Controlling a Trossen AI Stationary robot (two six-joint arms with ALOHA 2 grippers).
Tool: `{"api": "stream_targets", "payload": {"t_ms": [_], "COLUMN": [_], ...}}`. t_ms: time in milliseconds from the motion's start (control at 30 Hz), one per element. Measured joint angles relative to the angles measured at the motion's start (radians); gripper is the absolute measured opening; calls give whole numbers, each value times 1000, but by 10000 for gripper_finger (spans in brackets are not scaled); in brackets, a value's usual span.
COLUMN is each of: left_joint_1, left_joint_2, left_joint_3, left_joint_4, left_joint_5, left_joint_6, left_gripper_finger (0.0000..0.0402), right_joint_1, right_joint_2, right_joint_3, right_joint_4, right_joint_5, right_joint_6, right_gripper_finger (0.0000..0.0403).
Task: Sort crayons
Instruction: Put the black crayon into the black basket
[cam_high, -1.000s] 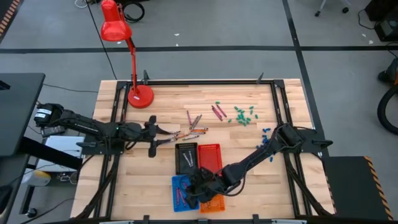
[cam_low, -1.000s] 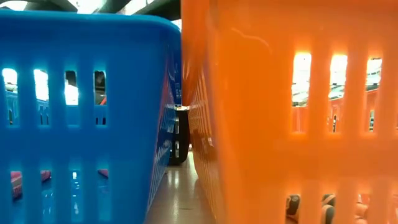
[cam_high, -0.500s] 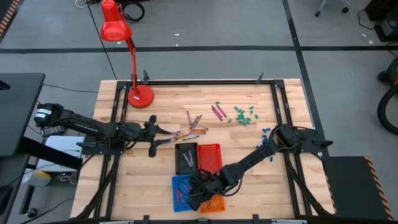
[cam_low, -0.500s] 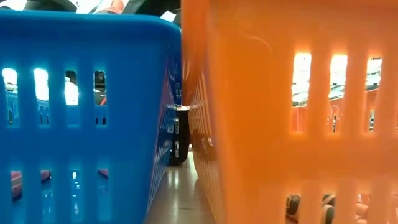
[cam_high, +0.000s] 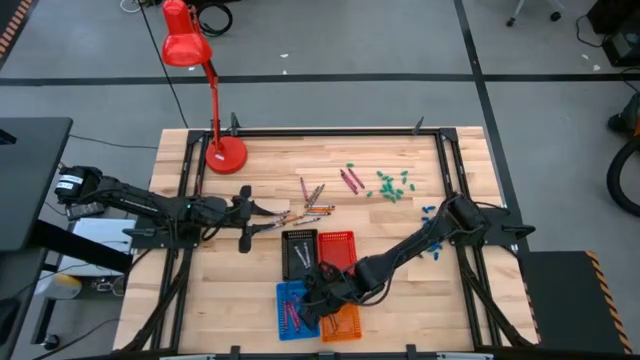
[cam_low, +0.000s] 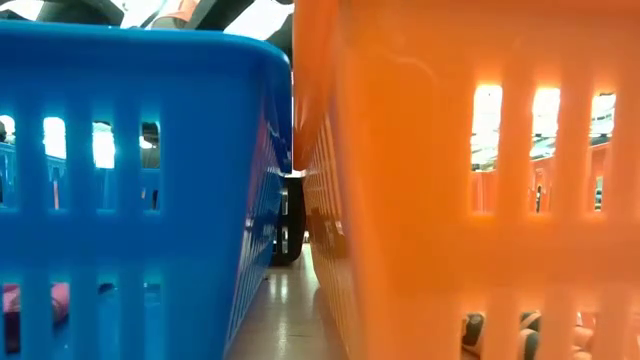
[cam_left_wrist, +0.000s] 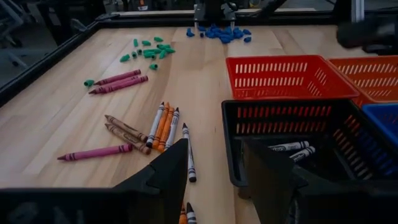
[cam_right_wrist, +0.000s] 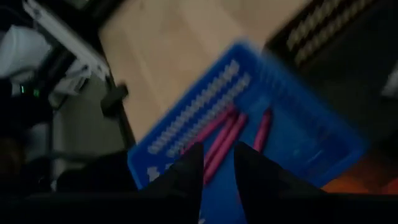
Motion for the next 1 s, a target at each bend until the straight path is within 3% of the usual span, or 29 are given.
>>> {"api": "stream_targets", "payload": {"t_ms": [167, 333, 600, 767, 1000], "left_joint_1": [0, 20, 106, 160, 205], "left_joint_2": [0, 2, 2, 2, 6], "left_joint_3": [0, 0, 0, 0, 0], "left_joint_4": [-88, -167, -233, -260, -293], "left_joint_5": [8, 11, 8, 7, 7], "left_joint_6": [-48, -70, -44, -27, -31], "left_gripper_finger": [162, 162, 162, 162, 162], "right_joint_1": [-23, -26, -52, -48, -57], "right_joint_2": [-56, -83, -80, -80, -78], "right_joint_3": [0, 0, 0, -33, -192], "right_joint_4": [-51, -121, -90, 137, 563], "right_joint_5": [98, 315, 468, 572, 506], "right_joint_6": [-108, -241, -469, -654, -870], "right_gripper_finger": [93, 93, 93, 93, 93]}}
